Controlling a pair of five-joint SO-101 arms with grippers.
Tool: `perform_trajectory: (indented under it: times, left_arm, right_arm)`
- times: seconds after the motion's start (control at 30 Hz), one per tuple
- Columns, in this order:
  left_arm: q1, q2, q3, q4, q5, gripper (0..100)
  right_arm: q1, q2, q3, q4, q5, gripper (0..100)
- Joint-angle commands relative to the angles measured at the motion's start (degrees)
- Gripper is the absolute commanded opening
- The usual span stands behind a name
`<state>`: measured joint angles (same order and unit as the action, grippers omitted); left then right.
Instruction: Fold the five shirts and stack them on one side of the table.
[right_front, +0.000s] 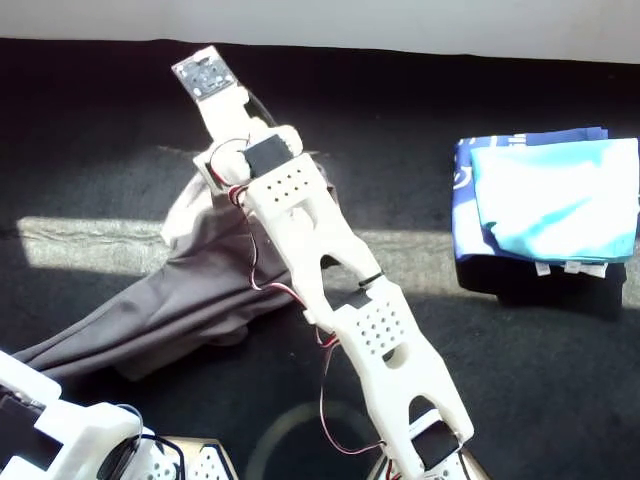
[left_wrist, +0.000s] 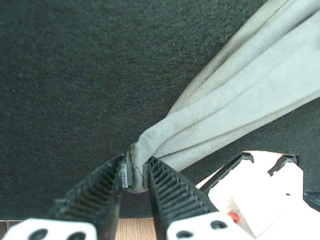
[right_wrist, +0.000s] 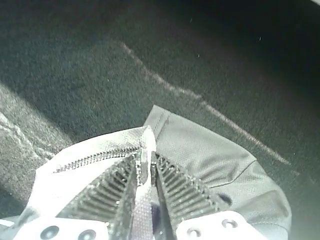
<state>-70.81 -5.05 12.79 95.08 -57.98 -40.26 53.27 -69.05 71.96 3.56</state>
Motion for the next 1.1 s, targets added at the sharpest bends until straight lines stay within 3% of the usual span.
perform_trajectory:
  times: [0.0, 0.17, 0.23, 0.47, 0.63, 0.77, 0.93, 1.07]
  left_arm:
    - [-1.1, -1.2, -0.2, -0.8, -0.8, 1]
    - [-2.9, -1.2, -0.2, -0.8, -0.9, 1]
    - [-3.8, -1.2, -0.2, -1.3, -0.9, 1]
    - [-7.5, -1.2, -0.2, -5.6, -0.9, 1]
    - [-8.5, -1.2, -0.4, -5.6, -0.9, 1]
    - [-8.5, -1.2, -0.2, -5.6, -0.9, 1]
    - [-8.5, -1.2, -0.7, -5.6, -0.9, 1]
    - [-8.2, -1.2, -0.2, -5.5, -0.9, 1]
  right_arm:
    - [-1.6, -5.7, -1.0, -3.8, 0.5, 1.4]
    - [-2.2, -2.0, 5.0, -8.0, 0.4, 20.4]
    - [-2.2, -1.5, 4.9, -8.2, -1.5, 23.8]
    - [-3.0, -2.4, -1.1, -3.2, -9.2, 20.6]
    - [-10.2, 1.2, 1.7, 5.1, -9.6, 7.2]
    - [-11.6, 6.0, 2.0, 5.8, -9.5, 7.0]
    - [-3.7, 9.8, 1.6, 6.8, -3.3, 7.0]
    - [2.5, 8.1, 1.5, 9.5, -2.8, 7.0]
